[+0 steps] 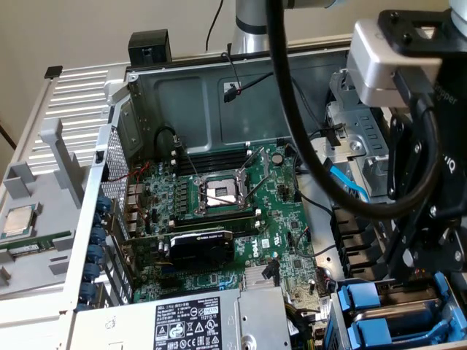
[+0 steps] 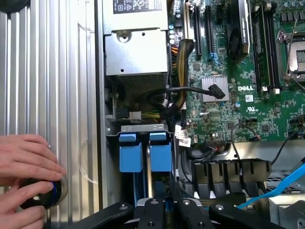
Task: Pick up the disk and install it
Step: 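Insert the second disk wire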
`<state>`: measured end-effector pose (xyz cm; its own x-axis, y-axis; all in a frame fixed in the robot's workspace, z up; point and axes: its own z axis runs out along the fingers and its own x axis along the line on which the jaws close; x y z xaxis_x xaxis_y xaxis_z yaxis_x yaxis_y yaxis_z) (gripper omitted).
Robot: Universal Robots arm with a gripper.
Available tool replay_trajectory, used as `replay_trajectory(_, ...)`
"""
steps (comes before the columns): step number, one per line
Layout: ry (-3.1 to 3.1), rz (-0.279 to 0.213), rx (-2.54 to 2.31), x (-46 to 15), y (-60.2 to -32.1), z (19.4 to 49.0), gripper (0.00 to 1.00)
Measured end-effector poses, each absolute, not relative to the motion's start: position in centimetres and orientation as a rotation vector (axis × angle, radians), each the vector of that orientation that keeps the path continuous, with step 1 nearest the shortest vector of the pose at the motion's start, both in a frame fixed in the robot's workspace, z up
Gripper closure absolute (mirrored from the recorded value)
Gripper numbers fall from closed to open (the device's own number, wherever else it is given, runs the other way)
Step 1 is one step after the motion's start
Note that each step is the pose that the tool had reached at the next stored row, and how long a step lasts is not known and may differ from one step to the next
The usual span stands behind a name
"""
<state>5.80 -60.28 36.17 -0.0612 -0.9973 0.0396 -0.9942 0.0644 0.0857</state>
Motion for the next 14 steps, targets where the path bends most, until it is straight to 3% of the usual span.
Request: replay_trajectory(14,-2.234,-0.043,2.100,5.80,-60.29,35.82,0.84)
